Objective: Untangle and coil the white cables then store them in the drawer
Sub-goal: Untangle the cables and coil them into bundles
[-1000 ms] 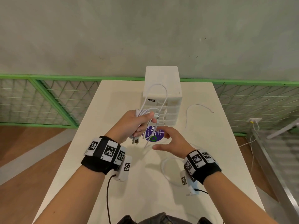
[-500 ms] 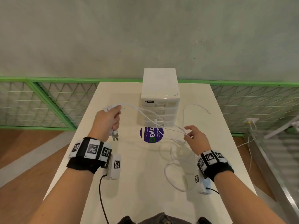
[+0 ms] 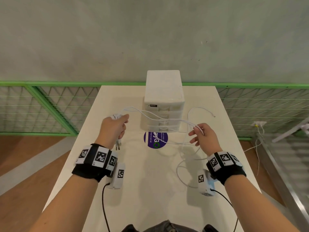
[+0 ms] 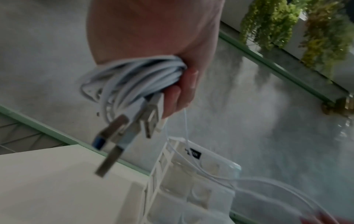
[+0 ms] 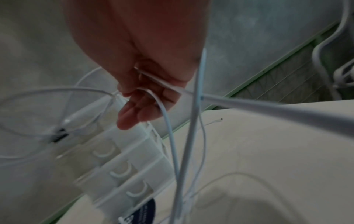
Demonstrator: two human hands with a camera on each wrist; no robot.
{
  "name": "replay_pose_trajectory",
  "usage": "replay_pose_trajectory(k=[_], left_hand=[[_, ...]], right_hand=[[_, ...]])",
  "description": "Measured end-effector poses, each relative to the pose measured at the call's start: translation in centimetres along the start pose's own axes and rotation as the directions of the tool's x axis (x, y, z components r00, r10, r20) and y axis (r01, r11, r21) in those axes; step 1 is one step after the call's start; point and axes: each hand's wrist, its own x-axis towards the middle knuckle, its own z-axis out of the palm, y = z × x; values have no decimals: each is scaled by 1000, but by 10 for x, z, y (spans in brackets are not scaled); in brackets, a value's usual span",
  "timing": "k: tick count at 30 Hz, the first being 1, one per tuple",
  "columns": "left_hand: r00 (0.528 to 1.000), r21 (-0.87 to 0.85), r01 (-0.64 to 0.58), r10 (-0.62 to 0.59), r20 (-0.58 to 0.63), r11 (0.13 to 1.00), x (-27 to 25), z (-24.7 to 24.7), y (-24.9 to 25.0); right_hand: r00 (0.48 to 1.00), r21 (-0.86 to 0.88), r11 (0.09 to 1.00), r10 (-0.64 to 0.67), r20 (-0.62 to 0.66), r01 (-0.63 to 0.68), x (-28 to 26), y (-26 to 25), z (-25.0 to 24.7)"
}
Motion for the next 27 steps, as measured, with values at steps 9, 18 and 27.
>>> replay_pose_trajectory(k=[9,18,27], left_hand=[[994,32,-46,43,96,998,-23,39,0],[956,147,-8,-36,292,989,-32,62,3],[943,97,-68,32,330,993,-37,61,-1]], right_hand=[[952,91,965,-257,164,245,-16,-42,28],[926,203,956,-262,272,211,-31,-45,53],[954,172,976,-174,243,134,-32,-57,49]])
